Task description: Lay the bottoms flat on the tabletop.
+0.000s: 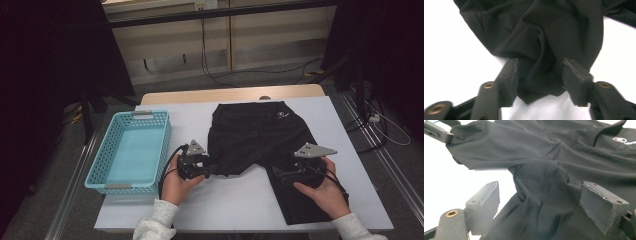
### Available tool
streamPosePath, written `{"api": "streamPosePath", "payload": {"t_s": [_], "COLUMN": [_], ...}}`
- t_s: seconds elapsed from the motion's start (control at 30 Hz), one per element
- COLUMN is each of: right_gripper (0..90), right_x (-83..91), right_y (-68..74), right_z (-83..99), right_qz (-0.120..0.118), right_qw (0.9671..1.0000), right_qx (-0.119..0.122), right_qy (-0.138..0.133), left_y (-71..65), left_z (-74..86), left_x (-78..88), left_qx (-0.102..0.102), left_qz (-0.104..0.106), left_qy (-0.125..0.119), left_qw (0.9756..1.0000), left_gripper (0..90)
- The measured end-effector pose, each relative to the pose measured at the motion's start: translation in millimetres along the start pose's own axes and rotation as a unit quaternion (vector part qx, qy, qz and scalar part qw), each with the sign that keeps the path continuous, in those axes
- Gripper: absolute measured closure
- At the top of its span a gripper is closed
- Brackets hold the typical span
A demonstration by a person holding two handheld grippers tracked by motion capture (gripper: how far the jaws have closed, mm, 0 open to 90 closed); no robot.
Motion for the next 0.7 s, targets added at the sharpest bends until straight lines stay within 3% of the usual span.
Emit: {"api": "streamPosePath", "payload": {"t_s": [0.23, 0.4, 0.5, 0.7], "right_gripper": [16.8, 16.9, 16.9, 17.0], "right_x": [-2.0, -2.3, -3.5, -4.7], "right_y": [3.6, 5.0, 7.2, 14.4], "right_z": [0.7, -0.6, -1.1, -3.8], "right_qz": [-0.011, -0.017, -0.021, -0.031], "right_qw": [0.9999, 0.9998, 0.9997, 0.9994], "right_qx": [0.007, 0.006, 0.007, 0.016], "right_qy": [0.000, -0.005, -0.004, -0.004], "left_y": [-1.7, -7.9, -11.9, -20.0], "left_z": [1.0, 0.6, -3.6, -18.3], "left_x": [-6.0, -8.5, -3.8, 17.3], "left_qx": [0.012, 0.024, 0.028, 0.027], "left_qz": [0.022, 0.043, 0.052, 0.069], "left_qy": [0.024, 0.031, 0.024, -0.033], "left_qw": [0.9994, 0.9983, 0.9980, 0.9967], "left_gripper": [75.2, 85.1, 89.1, 89.3]}}
Point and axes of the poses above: each handheld gripper's, and its own axes: x roughly backward along the jaws, z roughly out of its underside, y roughly to its left, the point moved 3 cm from there along -x, roughly forward along the jaws, and after that the axes turned 9 degrees about y, right-handed, at the moved point
